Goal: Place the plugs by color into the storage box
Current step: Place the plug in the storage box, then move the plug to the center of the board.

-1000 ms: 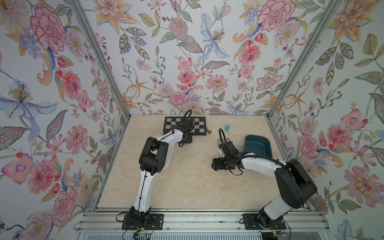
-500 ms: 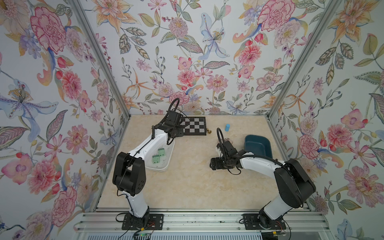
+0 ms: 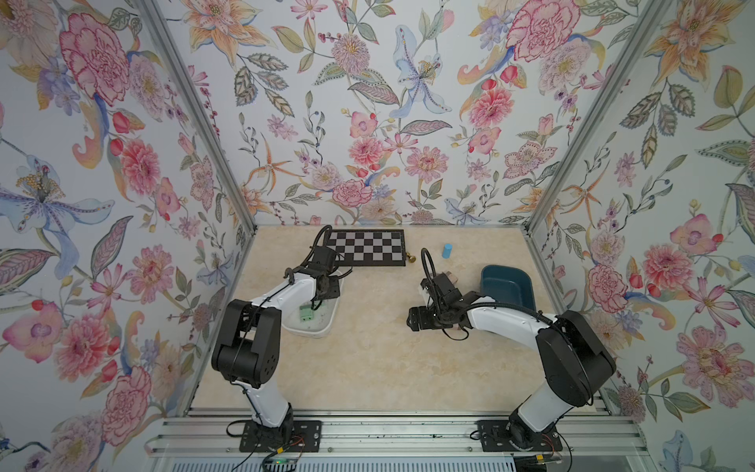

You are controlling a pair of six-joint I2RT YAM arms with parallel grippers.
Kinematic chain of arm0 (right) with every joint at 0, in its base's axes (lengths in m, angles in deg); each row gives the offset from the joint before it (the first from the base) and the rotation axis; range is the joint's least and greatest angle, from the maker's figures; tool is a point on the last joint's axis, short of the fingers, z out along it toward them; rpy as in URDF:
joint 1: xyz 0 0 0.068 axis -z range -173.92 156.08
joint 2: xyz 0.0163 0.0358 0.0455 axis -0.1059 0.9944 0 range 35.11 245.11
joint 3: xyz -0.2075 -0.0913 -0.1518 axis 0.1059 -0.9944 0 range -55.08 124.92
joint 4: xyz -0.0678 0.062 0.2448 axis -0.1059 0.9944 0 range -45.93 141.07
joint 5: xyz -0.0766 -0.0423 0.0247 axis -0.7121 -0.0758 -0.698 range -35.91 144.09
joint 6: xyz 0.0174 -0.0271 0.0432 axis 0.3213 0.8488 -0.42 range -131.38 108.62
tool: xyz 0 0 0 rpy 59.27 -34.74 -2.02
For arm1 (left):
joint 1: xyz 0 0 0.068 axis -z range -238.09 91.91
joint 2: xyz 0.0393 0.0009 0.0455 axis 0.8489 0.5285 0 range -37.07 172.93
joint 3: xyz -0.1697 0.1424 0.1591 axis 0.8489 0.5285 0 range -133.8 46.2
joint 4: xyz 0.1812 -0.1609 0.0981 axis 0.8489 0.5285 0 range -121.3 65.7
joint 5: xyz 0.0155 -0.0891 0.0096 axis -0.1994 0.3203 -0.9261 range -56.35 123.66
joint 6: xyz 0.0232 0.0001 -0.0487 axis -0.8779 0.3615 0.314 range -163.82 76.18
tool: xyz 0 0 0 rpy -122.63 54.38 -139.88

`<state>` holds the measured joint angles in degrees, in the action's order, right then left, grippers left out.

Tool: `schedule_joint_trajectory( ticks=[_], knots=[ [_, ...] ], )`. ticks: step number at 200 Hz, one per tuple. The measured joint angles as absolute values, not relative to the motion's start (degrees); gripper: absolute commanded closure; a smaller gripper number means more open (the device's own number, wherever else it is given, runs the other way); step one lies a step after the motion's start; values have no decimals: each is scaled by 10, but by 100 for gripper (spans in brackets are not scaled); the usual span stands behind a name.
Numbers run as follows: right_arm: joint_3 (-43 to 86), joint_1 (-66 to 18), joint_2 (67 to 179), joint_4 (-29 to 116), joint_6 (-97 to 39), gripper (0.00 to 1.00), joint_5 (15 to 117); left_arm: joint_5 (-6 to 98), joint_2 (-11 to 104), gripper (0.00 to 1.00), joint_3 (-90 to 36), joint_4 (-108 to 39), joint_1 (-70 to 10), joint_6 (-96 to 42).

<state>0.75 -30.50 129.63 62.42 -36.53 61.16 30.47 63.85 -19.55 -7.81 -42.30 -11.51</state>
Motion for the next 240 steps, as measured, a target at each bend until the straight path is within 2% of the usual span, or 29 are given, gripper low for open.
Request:
schedule_joint_trajectory(
  ticks=[33,71,95,140,193,240],
  knots=[
    [7,-305,1295,625,-366,12,611,302,670,53,-189,-129,-423,-115],
    [6,-290,1267,643,-362,13,599,302,676,28,-191,-154,-423,-114],
    [11,-248,1234,673,-347,13,590,302,665,20,-191,-138,-423,-108],
    [68,-153,1223,723,-300,14,585,302,584,19,-201,-82,-420,-109],
    [46,-166,1229,750,-285,15,586,303,494,19,-177,-83,-418,-109],
    [28,-170,1264,760,-285,15,575,319,484,20,-108,-86,-416,-108]
  ],
)
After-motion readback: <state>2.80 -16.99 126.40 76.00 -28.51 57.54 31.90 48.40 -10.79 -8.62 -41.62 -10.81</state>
